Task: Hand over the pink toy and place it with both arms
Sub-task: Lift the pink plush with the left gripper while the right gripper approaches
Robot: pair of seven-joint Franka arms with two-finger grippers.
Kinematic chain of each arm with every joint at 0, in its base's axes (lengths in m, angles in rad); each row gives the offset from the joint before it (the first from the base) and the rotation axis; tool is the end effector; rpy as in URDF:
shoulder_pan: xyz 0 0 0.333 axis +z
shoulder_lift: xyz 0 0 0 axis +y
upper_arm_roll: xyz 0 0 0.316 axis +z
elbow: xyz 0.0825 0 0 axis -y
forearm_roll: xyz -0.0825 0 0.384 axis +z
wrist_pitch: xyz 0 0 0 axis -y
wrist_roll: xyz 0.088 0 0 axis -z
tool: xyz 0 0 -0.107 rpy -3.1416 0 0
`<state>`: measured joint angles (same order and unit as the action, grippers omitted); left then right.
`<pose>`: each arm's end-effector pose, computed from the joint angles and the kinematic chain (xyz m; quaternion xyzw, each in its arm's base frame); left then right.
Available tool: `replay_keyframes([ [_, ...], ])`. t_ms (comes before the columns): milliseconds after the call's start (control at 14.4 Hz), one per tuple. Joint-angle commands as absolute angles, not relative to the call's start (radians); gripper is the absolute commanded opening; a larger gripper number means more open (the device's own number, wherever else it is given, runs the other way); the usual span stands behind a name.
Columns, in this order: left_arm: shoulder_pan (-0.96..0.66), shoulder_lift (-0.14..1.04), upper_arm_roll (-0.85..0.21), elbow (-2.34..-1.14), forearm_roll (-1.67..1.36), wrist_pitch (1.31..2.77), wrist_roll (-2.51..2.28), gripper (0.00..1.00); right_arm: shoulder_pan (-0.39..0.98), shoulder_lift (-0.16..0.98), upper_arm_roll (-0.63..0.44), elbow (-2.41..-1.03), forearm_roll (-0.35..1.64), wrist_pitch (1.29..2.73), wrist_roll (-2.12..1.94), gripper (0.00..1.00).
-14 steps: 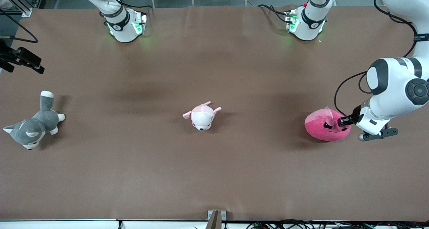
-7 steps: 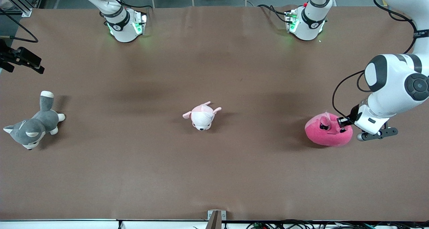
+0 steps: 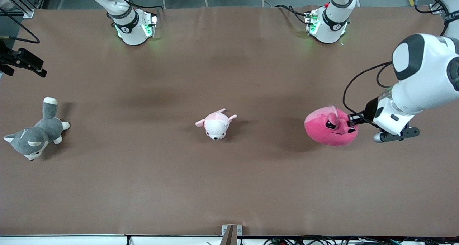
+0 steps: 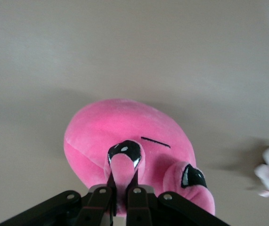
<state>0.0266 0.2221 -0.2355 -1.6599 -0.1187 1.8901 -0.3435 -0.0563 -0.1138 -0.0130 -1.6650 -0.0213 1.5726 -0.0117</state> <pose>0.6159 -0.1281 0.4822 0.9927 0.0881 -0.0159 0.0808 0.5172 -0.0386 0.6413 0.9995 -0.0289 0.0103 0.0103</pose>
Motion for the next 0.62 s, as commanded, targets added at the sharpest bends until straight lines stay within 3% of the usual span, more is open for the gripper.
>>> replay_keyframes([
  [0, 0.000, 0.238, -0.308, -1.536, -0.121, 1.803, -0.407, 0.02, -0.049, -0.132, -0.006, -1.695, -0.028, 1.557, -0.011, 1.00],
  [554, -0.239, 0.313, -0.328, -1.346, -0.129, 1.789, -0.683, 0.00, 0.003, -0.127, 0.000, -1.692, 0.254, 1.519, 0.005, 1.00],
])
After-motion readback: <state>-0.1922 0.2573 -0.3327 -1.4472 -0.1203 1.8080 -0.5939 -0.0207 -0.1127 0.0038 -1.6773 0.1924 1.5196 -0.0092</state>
